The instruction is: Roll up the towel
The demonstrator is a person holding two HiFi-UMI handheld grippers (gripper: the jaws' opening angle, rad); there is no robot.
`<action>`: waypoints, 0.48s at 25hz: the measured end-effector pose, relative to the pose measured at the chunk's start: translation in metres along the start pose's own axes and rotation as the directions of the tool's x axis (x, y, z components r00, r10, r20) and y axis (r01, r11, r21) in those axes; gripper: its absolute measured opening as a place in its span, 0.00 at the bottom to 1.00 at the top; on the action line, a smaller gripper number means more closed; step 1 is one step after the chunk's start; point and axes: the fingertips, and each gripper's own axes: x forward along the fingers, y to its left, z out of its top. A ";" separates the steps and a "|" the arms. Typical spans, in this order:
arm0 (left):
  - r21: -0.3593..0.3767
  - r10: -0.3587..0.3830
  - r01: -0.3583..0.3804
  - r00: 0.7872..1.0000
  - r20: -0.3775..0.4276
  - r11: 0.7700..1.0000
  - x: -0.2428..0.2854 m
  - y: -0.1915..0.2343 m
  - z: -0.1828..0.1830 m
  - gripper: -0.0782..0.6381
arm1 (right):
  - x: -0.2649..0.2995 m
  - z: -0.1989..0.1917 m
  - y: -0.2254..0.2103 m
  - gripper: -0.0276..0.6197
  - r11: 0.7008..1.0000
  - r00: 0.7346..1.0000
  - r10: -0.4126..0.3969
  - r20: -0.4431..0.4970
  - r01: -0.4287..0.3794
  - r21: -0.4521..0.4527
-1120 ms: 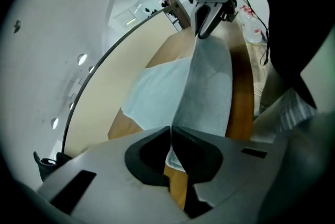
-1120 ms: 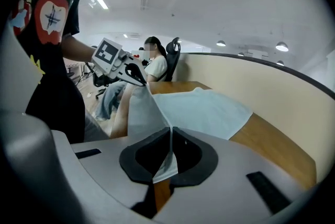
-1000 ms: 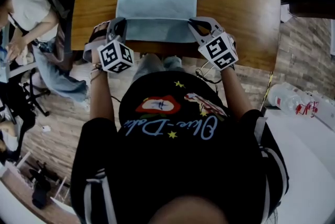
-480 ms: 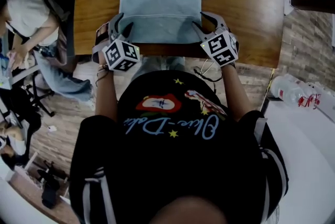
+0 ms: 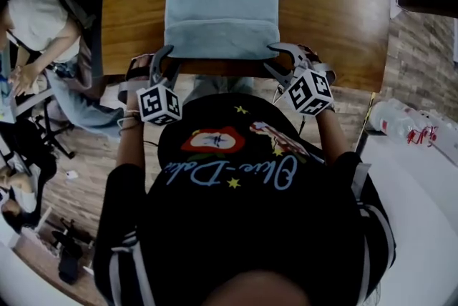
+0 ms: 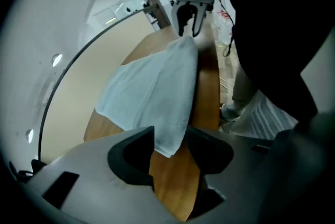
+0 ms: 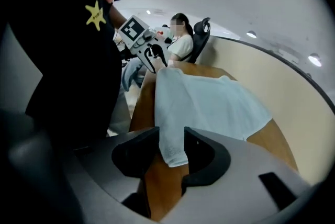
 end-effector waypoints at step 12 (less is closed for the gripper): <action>0.094 -0.017 0.017 1.000 -0.004 0.995 0.020 -0.001 -0.013 0.15 | 0.026 -0.030 0.010 0.10 0.998 0.993 0.045 -0.109 -0.049 -0.033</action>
